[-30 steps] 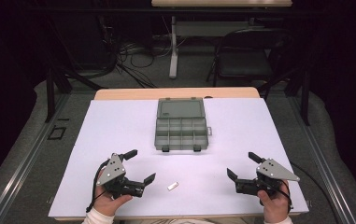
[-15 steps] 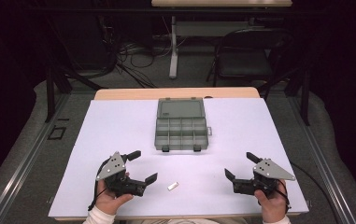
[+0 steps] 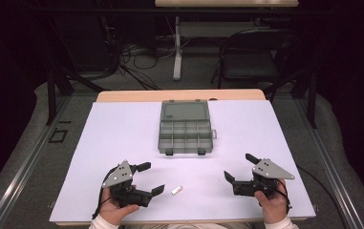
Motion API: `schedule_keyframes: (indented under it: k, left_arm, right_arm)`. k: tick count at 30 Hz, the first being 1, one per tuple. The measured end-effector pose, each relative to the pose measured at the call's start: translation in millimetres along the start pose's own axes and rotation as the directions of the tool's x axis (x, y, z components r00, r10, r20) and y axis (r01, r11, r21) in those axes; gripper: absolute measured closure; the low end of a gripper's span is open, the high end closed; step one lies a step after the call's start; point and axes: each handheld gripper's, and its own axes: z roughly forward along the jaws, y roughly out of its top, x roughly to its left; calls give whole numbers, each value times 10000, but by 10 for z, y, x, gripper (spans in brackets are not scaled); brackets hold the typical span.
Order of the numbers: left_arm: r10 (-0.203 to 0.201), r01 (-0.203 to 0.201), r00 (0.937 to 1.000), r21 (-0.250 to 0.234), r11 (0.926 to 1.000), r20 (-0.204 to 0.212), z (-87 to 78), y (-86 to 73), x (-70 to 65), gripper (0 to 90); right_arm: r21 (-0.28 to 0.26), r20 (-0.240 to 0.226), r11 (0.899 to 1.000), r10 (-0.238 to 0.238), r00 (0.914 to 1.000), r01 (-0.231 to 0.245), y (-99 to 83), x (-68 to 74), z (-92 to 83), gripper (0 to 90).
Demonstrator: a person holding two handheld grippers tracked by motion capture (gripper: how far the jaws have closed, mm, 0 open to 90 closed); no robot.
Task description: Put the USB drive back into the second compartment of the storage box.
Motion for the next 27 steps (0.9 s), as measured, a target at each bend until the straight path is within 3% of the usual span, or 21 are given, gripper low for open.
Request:
schedule_keyframes:
  k: [9,18,27]
  left_arm:
    - [48,-45,9992,56,10000,-398,29,57,-44,118]
    - [265,-247,9993,681,9974,-259,195,90,-78,140]
    - [99,-61,9994,1126,9936,-339,284,116,-68,156]
  right_arm:
    - [77,15,10000,-58,10000,58,-21,6,-23,42]
    - [242,-103,9996,-112,9999,114,-32,17,17,42]
    - [325,-291,9993,-198,9994,208,-34,41,76,42]
